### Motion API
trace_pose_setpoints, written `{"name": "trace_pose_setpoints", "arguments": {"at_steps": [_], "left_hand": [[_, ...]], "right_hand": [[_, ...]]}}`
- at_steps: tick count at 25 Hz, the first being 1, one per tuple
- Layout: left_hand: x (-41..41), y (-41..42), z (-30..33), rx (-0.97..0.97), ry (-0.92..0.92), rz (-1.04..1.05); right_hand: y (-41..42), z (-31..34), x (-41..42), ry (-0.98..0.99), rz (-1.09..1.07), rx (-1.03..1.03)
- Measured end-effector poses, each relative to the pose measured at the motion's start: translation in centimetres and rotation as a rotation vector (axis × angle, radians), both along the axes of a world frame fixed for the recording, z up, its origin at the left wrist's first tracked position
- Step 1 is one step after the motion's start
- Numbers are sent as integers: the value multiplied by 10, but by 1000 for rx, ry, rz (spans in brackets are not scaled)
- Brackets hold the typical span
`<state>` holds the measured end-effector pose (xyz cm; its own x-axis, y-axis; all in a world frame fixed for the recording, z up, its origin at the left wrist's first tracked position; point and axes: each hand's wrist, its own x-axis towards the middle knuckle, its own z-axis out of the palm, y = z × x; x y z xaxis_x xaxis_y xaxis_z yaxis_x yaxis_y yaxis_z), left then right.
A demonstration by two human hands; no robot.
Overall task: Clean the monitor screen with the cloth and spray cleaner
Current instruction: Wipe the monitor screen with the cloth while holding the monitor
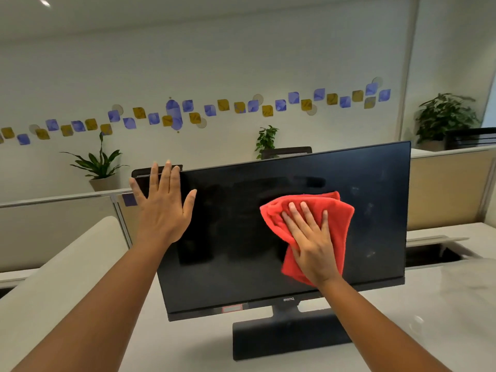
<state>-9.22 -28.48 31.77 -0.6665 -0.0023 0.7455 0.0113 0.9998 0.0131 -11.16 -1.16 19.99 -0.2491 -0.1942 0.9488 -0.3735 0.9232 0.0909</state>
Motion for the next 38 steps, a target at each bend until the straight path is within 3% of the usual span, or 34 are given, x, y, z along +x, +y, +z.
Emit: {"name": "trace_pose_setpoints", "arguments": {"at_steps": [2, 4, 10, 15, 20, 25, 29, 38], "left_hand": [[-1, 25, 6, -22, 2, -93], [-6, 55, 12, -65, 4, -170], [-26, 99, 9, -78, -39, -249], [-29, 108, 1, -4, 11, -261], [-30, 110, 0, 22, 3, -298], [-29, 114, 0, 32, 26, -301], [-29, 113, -1, 21, 31, -290], [-30, 113, 0, 12, 27, -278]], "right_hand": [[-4, 33, 1, 27, -23, -226], [-9, 63, -3, 28, -85, -312], [-18, 77, -24, -225, -86, -132], [14, 73, -38, -168, -147, -129], [72, 76, -46, -168, -177, -375], [125, 81, -52, -287, -237, -607], [130, 86, -52, -276, -220, -757], [69, 64, -48, -152, -176, -436]]}}
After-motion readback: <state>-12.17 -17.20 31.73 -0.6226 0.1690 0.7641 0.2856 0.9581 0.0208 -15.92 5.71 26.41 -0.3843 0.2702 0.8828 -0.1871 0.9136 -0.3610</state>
